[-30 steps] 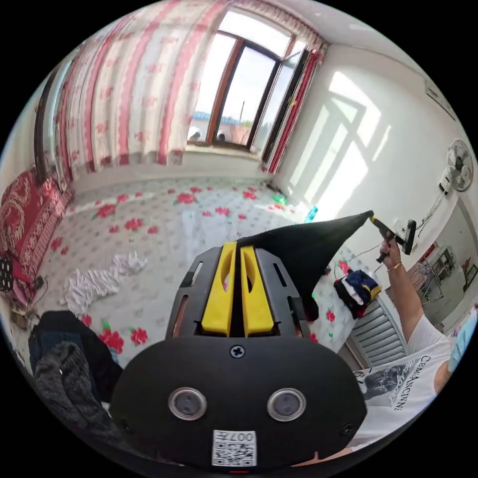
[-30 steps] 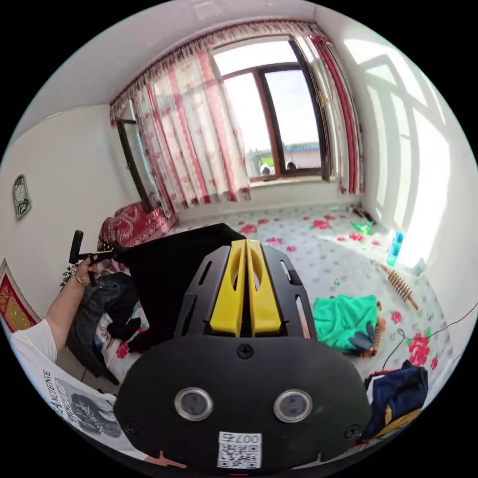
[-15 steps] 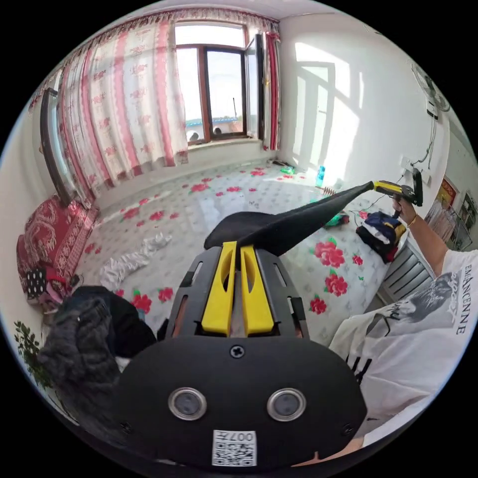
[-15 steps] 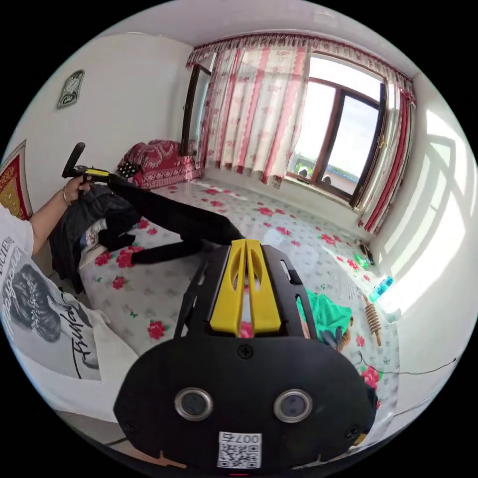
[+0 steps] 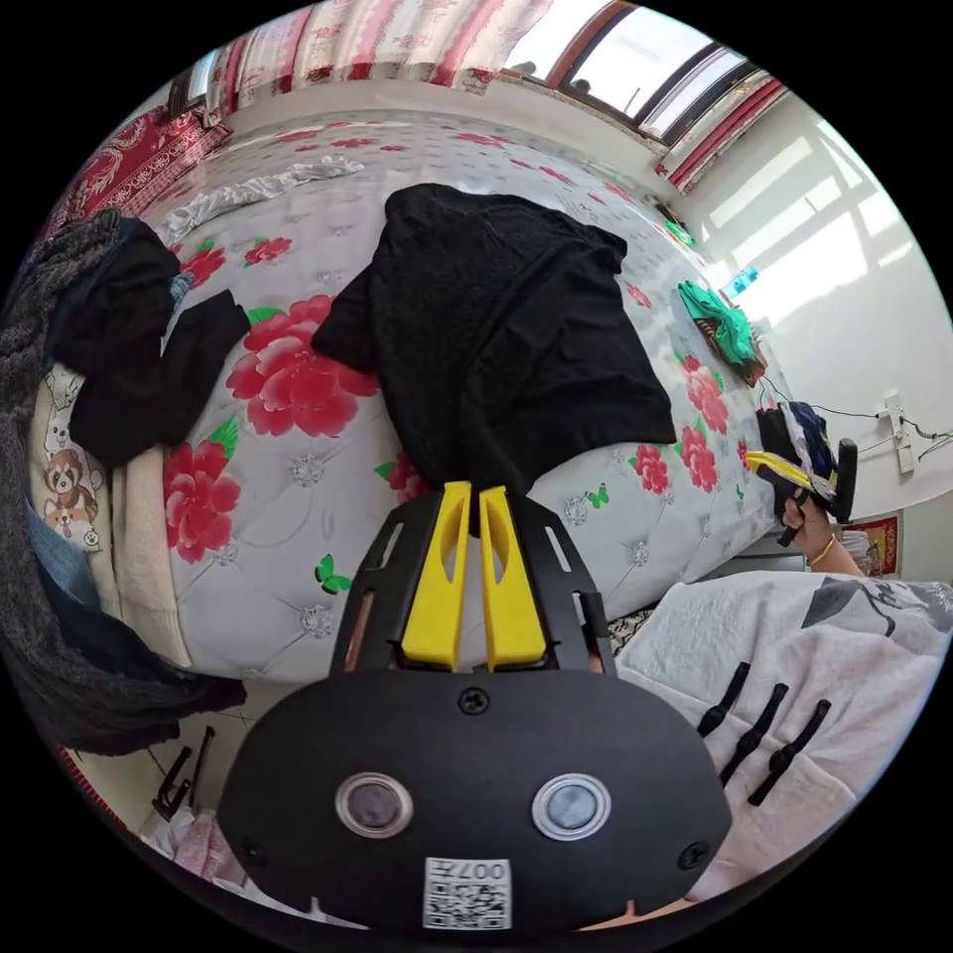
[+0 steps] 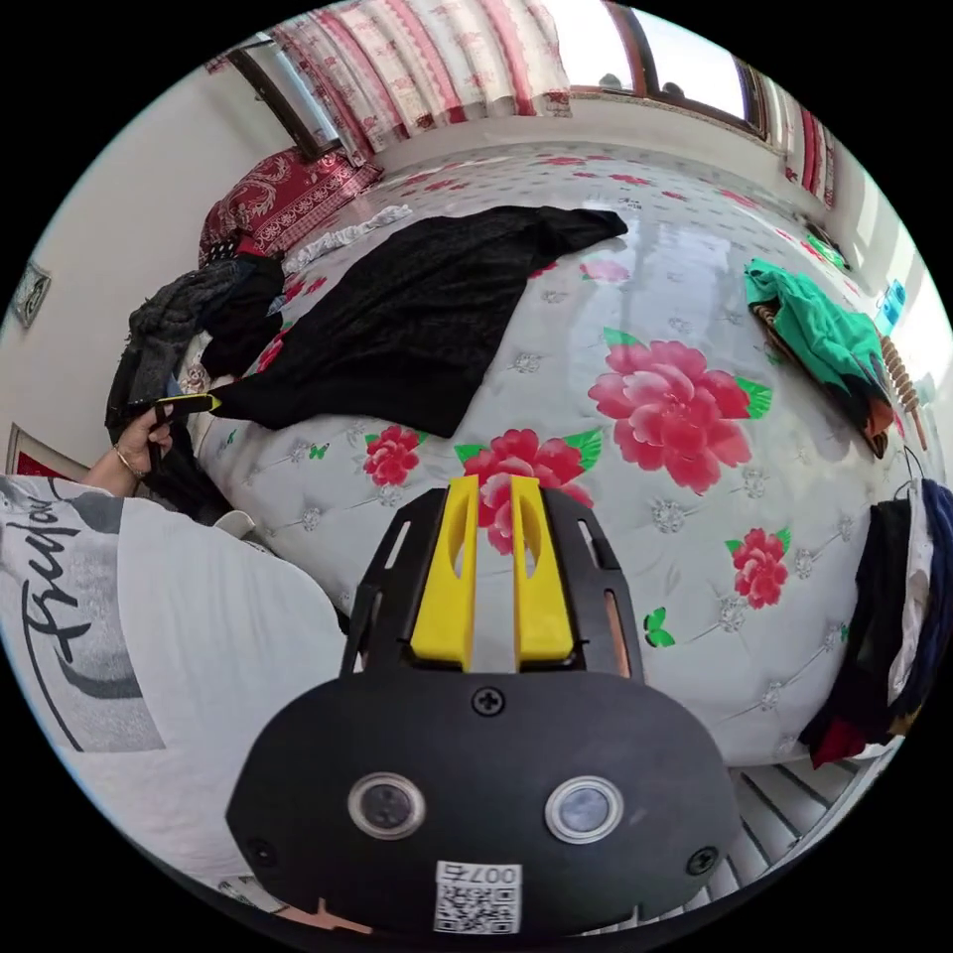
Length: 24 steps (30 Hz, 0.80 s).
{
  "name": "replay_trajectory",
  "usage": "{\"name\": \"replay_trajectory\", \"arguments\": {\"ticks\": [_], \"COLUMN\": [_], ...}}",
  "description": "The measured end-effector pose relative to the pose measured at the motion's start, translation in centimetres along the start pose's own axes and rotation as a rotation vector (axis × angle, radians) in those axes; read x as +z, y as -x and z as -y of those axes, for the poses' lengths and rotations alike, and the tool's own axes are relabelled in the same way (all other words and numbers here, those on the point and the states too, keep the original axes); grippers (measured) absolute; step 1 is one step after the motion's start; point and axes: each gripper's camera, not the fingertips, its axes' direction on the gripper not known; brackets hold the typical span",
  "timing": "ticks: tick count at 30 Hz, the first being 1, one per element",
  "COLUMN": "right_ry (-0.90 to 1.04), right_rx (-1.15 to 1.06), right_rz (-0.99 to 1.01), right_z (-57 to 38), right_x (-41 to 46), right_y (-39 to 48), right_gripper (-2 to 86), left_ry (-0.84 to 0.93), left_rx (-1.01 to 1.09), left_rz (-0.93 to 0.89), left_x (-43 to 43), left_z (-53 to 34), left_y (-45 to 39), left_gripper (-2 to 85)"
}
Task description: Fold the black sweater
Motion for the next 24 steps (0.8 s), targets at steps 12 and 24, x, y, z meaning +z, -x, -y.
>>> {"name": "replay_trajectory", "arguments": {"ticks": [12, 24], "right_ry": [0.136, -0.082], "right_rx": [0.131, 0.098], "right_rz": [-0.004, 0.230], "right_z": [9.7, 4.9], "right_x": [10.6, -2.3], "right_y": [-1.0, -4.9], "right_gripper": [2.4, -0.1], "left_ry": [0.002, -0.036], "left_rx": [-0.035, 0.022], "left_rz": [-0.051, -0.161], "left_x": [-2.8, -10.8], "left_z": [2.4, 1.6], "left_y": [3.5, 4.4], "left_gripper": [-0.9, -0.9]}}
